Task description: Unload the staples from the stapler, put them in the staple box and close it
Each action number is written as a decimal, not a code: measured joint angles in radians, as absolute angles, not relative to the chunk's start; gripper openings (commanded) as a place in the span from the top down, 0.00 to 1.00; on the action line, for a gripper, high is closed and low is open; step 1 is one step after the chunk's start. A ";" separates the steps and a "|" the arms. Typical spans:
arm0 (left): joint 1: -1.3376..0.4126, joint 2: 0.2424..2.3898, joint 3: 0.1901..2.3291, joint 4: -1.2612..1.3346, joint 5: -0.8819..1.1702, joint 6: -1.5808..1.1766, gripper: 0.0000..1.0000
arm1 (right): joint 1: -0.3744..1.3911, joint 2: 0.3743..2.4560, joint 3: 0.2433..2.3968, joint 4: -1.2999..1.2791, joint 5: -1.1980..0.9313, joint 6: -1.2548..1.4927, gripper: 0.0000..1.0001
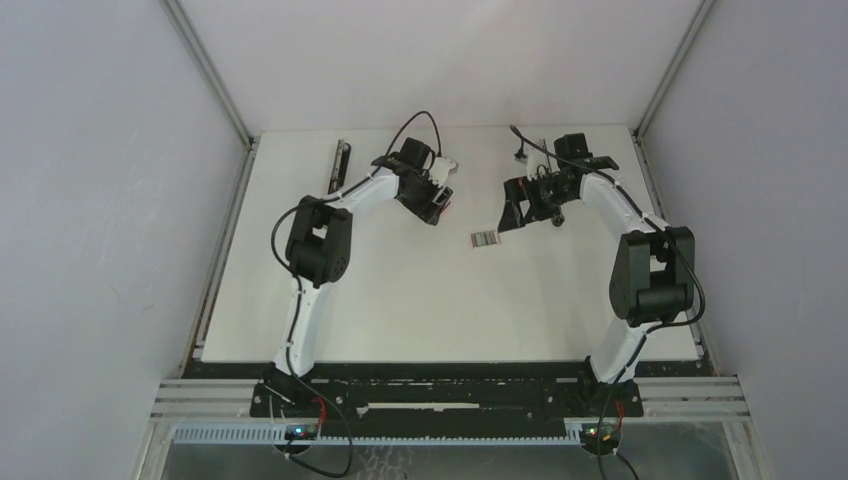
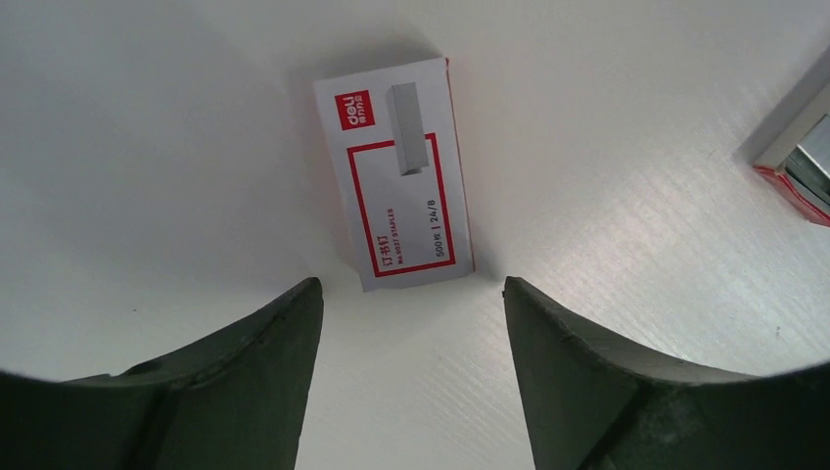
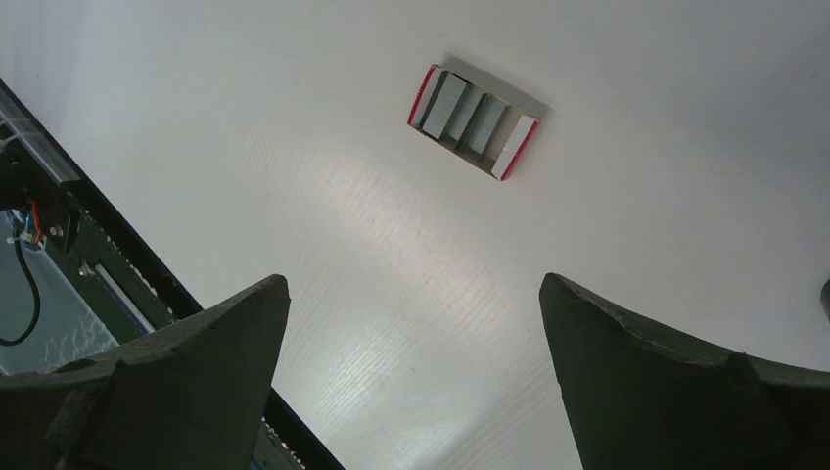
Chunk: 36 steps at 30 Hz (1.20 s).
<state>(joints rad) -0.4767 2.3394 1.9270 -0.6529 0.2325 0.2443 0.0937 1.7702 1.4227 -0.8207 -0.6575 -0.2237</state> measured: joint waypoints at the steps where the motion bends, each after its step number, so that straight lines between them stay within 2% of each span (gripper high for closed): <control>1: -0.477 2.339 1.927 -0.650 0.224 0.242 0.24 | 0.099 1.775 1.423 -0.821 -0.655 -0.224 0.00; 7: -0.483 2.349 1.953 -0.669 0.203 0.224 0.25 | 0.090 1.777 1.423 -0.822 -0.639 -0.224 0.00; 16: -0.508 2.449 2.133 -0.749 0.231 0.192 0.29 | 0.051 1.777 1.423 -0.821 -0.639 -0.222 0.00; 21: -0.508 2.469 2.167 -0.769 0.237 0.183 0.33 | 0.028 1.777 1.423 -0.821 -0.653 -0.221 0.00; 26: -0.508 2.469 2.167 -0.773 0.236 0.167 0.48 | 0.019 1.777 1.423 -0.820 -0.665 -0.220 0.00; 36: -0.508 2.469 2.163 -0.770 0.220 0.157 0.49 | 0.022 1.777 1.423 -0.821 -0.683 -0.220 0.00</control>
<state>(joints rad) -0.5076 2.4687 2.1628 -0.7704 0.2199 0.1574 0.0216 1.7767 1.4227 -0.8211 -0.6827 -0.2203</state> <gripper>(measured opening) 0.513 0.997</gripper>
